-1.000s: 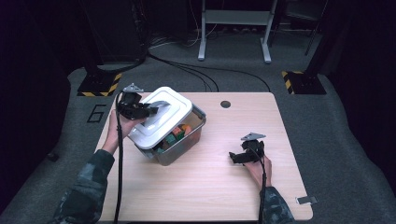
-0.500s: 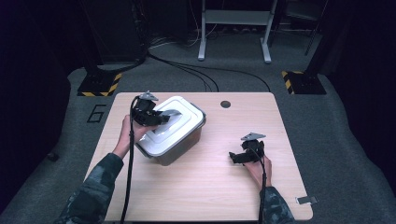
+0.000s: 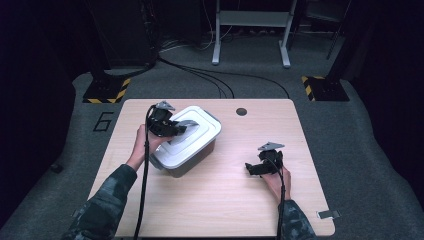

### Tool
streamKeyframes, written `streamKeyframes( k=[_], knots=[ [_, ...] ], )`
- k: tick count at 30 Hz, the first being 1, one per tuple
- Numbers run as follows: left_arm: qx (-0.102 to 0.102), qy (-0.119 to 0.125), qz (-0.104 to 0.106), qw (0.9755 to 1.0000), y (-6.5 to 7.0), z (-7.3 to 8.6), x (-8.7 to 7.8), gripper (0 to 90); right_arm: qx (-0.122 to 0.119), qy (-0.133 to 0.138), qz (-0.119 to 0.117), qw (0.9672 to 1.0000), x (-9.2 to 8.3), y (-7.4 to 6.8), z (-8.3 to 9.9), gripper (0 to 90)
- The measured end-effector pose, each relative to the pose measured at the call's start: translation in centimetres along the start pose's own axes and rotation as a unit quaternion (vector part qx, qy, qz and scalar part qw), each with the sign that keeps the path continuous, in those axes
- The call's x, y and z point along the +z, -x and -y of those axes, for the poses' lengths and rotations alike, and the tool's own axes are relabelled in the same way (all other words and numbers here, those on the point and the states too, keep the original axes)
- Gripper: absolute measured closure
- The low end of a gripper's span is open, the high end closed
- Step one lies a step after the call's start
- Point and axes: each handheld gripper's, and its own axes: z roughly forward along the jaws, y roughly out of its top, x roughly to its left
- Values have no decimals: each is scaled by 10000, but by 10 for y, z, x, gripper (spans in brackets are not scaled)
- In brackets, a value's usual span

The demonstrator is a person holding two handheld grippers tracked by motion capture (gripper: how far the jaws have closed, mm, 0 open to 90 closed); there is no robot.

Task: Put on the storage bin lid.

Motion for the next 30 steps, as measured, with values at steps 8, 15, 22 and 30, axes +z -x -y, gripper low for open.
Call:
streamKeyframes(
  k=[8,15,22,30],
  knots=[
    [51,57,-116,9999,3,4,-17,324,-1,0,-1,10000,0,0,0,7],
    [97,238,-240,9994,1,16,-46,192,46,-1,4,10000,0,-1,0,7],
    [47,412,-418,9983,0,43,-69,142,67,-2,-13,10000,0,-1,0,8],
    [-83,454,-655,9968,0,84,-83,74,89,-27,-14,10000,0,-2,0,7]
  ],
)
